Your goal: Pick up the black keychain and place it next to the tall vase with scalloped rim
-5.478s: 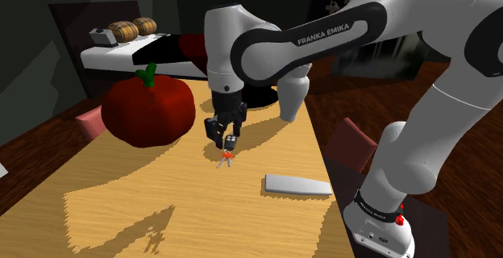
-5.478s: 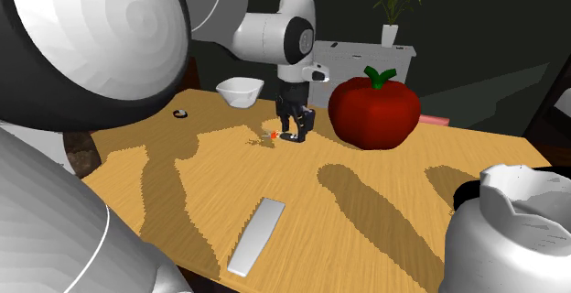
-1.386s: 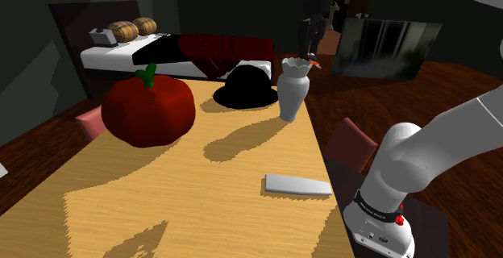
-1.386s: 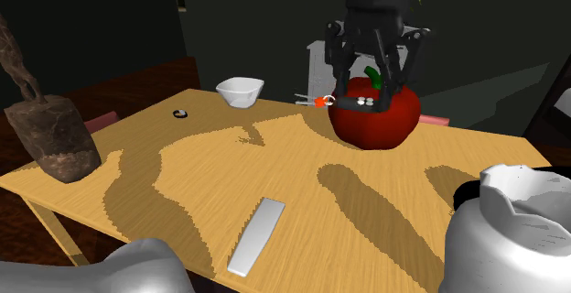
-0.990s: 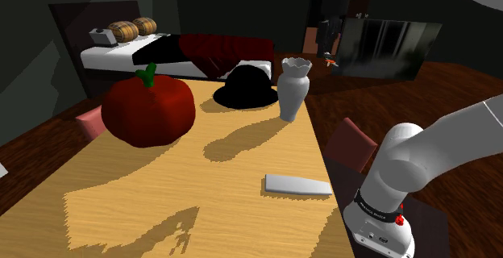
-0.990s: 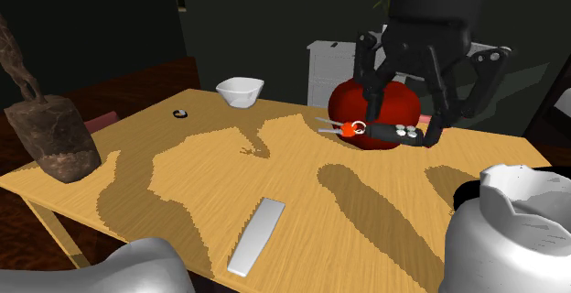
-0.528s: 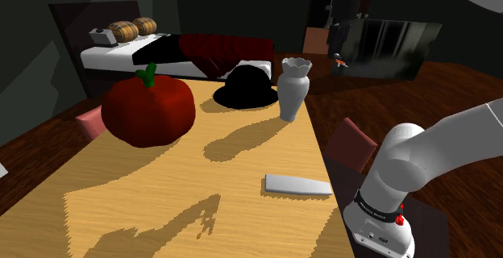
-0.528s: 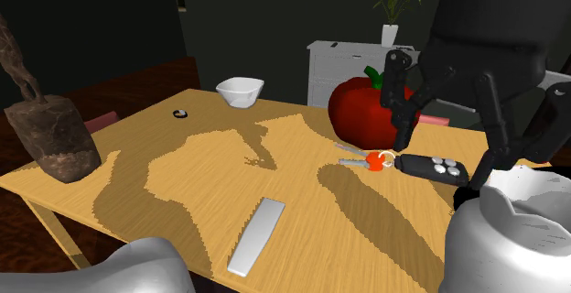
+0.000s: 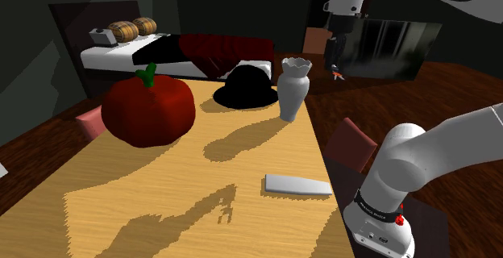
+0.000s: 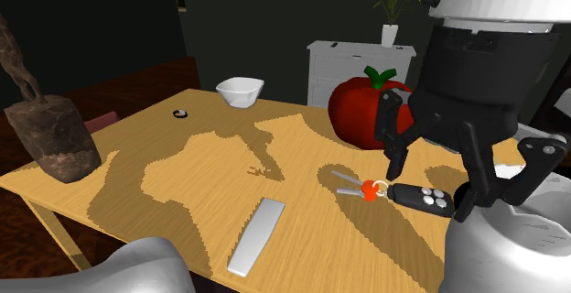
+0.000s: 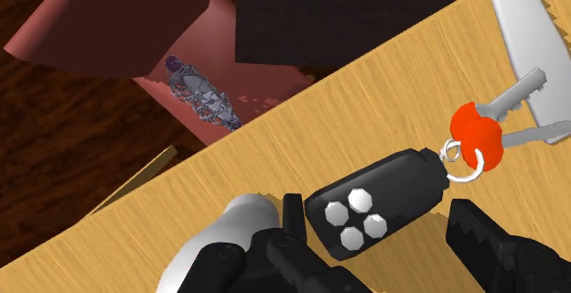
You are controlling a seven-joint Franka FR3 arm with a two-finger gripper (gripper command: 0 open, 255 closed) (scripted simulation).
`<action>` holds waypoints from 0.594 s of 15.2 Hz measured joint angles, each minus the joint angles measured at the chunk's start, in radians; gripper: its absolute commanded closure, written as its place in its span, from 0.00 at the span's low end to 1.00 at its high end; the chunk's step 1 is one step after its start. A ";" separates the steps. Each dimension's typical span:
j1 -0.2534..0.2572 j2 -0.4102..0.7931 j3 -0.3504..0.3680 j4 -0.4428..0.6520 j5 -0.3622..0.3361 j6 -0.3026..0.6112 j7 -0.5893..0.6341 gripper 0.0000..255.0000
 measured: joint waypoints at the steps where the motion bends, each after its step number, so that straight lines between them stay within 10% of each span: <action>1: 0.000 -0.004 0.000 -0.016 0.000 0.012 0.002 1.00; 9: -0.007 -0.044 -0.010 -0.152 -0.012 0.107 0.008 1.00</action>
